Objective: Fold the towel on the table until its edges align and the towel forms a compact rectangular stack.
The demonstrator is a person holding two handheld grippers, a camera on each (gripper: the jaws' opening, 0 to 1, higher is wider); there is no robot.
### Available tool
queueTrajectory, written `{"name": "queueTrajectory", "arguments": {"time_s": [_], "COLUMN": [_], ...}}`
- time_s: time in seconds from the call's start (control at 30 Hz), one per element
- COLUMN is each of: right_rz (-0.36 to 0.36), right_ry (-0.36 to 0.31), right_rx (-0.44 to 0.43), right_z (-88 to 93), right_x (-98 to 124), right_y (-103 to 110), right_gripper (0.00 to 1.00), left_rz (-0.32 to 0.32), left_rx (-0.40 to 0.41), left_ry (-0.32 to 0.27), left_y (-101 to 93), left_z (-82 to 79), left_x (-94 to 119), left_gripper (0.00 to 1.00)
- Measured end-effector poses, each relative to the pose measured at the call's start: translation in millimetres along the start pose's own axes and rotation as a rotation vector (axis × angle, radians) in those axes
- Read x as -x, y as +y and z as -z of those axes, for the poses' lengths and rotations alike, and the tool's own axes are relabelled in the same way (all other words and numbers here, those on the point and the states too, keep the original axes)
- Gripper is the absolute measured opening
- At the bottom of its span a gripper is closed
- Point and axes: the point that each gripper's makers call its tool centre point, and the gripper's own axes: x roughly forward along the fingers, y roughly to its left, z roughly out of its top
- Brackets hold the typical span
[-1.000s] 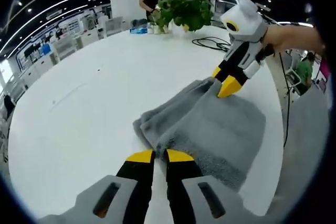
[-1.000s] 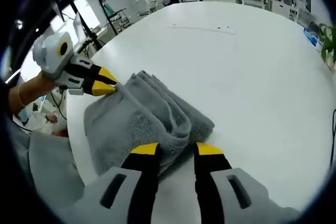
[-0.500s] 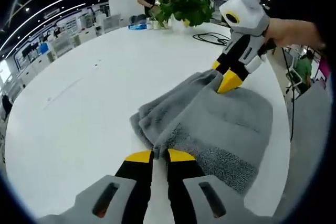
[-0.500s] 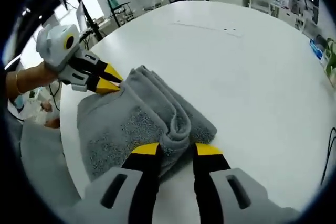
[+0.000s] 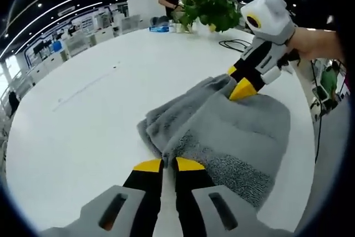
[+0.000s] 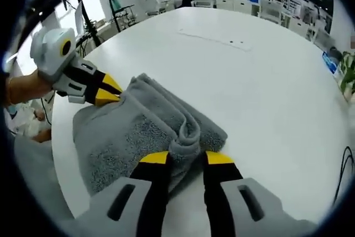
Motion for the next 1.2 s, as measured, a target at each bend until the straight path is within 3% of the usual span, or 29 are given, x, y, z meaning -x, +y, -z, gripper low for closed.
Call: {"name": "queueTrajectory", "arguments": {"time_s": [0.3,0.5,0.57,0.67,0.77,0.83,1.07,1.2], "right_rz": [0.039,0.084,0.083,0.091,0.086,0.07,0.072,0.14], "right_ry": [-0.026,-0.046,-0.085,-0.114,-0.149,-0.207,-0.294,-0.299], "right_rx": [0.024,0.047,0.035,-0.002,-0.009,-0.039,-0.077,0.033], "right_z": [-11.9,-16.8,-22.4,-26.7,-32.0,-39.6,-43.2,-38.4], "right_x": [-6,4,10,19,28,41,78,101], "right_y": [-9,-5,-1,1,4,10,18,19], "right_gripper": [0.2,0.19,0.18,0.28,0.33,0.33,0.35,0.36], "left_rz": [-0.01,-0.016,-0.065,-0.075,-0.086,-0.094,-0.057,-0.055], "left_rx": [0.036,0.081,0.09,0.102,0.091,0.087,0.075,0.057], "left_ry": [-0.031,-0.035,-0.092,-0.143,-0.155,-0.166,-0.228,-0.253], "left_y": [8.4,8.5,15.7,18.7,21.8,22.5,2.2,-10.3], "left_z": [-4.0,-5.7,-15.0,-25.0,-28.0,-29.4,-30.9,-30.5], "left_x": [-4,3,11,27,38,49,84,103], "left_gripper": [0.07,0.1,0.18,0.3,0.34,0.37,0.51,0.56]}}
